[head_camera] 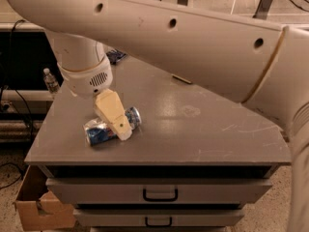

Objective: Place redbull can upright

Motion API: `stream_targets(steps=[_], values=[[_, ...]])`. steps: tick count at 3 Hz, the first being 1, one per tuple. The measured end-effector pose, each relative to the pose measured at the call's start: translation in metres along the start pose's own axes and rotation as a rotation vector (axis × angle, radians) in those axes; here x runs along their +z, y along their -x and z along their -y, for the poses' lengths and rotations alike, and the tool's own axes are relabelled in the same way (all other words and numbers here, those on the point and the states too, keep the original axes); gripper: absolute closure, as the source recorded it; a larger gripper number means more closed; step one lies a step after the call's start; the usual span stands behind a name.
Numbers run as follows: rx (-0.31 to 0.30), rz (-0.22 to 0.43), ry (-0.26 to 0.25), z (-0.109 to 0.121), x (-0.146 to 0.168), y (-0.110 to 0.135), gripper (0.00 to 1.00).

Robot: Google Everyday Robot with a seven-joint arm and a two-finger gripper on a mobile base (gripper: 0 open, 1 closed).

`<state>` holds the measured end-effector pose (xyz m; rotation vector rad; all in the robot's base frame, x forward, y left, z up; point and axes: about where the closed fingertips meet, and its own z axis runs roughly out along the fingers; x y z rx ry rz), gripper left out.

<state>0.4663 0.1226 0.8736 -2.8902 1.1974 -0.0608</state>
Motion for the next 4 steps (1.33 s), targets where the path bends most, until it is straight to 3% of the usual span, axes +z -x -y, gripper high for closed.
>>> stream_targets(steps=[2,4], values=[[0.061,0.05,0.022,0.002,0.02,0.016,0.0],[0.07,0.082,0.045,0.0,0.037,0.025,0.0]])
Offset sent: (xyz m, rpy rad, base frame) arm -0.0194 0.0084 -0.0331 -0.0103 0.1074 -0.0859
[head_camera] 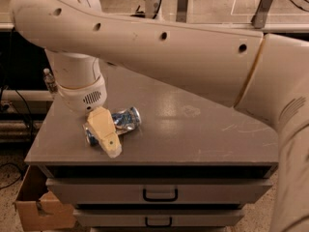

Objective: Place redbull can upright

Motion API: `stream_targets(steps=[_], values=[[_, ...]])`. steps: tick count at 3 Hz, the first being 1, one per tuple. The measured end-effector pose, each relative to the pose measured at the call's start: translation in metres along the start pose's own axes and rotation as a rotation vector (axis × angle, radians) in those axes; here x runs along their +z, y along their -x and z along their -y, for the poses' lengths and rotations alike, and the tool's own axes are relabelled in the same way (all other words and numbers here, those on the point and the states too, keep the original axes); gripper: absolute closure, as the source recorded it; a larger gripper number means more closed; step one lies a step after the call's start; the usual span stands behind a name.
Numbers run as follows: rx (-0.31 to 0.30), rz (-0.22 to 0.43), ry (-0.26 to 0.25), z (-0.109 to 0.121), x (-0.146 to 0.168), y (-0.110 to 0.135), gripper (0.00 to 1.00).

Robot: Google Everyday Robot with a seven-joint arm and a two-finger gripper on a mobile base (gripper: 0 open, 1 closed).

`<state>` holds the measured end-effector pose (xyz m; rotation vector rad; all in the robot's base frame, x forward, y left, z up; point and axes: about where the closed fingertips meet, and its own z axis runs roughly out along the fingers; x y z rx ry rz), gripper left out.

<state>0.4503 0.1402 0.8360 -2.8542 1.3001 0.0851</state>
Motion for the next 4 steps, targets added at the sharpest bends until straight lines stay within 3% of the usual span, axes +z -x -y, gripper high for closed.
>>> stream_targets(steps=[1,3,4], values=[[-0.003,0.009,0.001,0.0,0.003,0.001,0.17],[-0.003,0.028,-0.01,0.003,0.003,-0.004,0.64],[-0.001,0.088,-0.033,0.004,-0.003,-0.01,0.87]])
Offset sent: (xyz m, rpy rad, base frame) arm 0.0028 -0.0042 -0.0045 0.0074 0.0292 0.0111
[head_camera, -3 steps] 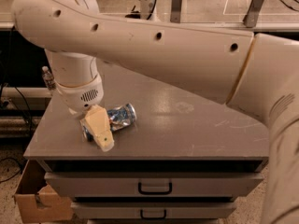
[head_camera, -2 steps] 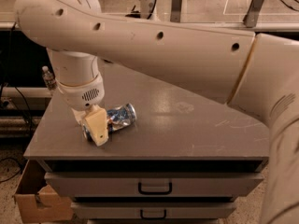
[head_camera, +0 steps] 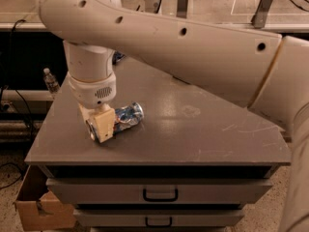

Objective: Place redbull can upright

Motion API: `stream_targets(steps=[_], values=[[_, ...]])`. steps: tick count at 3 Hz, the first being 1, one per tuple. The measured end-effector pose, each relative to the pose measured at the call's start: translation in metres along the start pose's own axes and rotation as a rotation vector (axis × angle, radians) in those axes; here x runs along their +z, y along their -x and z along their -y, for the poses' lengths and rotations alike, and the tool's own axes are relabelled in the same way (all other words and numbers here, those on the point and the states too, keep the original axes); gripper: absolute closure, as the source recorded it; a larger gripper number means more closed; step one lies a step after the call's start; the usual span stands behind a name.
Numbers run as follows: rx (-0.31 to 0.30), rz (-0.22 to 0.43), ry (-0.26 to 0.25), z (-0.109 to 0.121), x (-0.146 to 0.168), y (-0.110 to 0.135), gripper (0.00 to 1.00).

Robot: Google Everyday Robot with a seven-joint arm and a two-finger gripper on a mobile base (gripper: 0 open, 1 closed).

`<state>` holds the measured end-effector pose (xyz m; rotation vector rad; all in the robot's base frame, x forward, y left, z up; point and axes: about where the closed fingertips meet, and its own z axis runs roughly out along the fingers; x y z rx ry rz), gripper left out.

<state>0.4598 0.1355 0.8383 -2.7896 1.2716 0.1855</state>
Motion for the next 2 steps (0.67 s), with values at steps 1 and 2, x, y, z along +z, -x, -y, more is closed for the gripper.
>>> stream_targets(steps=[1,2], values=[[0.008,0.07,-0.044,0.001,-0.023,-0.011,1.0],[0.004,0.165,-0.122,0.006,-0.056,-0.026,1.0]])
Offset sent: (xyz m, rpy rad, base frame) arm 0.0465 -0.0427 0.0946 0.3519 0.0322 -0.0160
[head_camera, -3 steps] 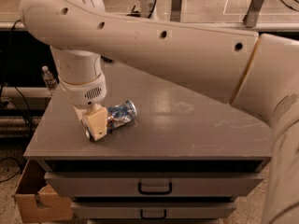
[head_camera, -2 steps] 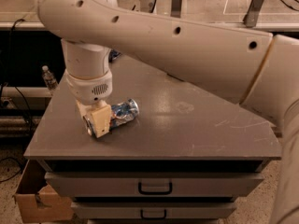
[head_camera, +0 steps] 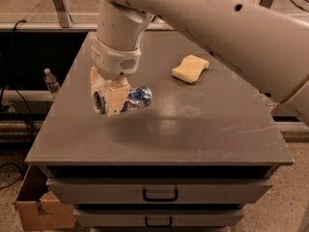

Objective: Place redbull can upright

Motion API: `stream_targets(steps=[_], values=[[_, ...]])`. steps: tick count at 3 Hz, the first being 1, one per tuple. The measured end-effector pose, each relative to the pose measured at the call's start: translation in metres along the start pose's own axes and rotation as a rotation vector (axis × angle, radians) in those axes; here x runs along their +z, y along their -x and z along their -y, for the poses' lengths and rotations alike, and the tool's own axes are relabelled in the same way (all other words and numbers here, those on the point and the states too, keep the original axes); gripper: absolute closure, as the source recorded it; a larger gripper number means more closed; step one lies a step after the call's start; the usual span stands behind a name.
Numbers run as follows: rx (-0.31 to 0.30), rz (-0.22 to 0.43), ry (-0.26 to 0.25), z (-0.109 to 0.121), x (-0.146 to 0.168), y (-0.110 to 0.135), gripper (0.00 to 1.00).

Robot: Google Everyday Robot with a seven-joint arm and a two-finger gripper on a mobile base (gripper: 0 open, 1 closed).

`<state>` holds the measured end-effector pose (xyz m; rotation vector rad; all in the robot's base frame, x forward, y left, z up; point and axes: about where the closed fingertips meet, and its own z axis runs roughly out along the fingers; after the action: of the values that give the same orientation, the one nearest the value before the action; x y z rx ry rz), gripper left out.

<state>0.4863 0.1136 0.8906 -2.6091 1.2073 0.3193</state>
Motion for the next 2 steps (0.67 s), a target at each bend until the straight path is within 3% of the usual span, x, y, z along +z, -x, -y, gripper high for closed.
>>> stream_targets(steps=[1,2], values=[[-0.009,0.006,-0.015,0.0037,-0.0034,0.0046,1.0],[0.046,0.043,-0.081,0.0032,-0.0053,0.0075,1.0]])
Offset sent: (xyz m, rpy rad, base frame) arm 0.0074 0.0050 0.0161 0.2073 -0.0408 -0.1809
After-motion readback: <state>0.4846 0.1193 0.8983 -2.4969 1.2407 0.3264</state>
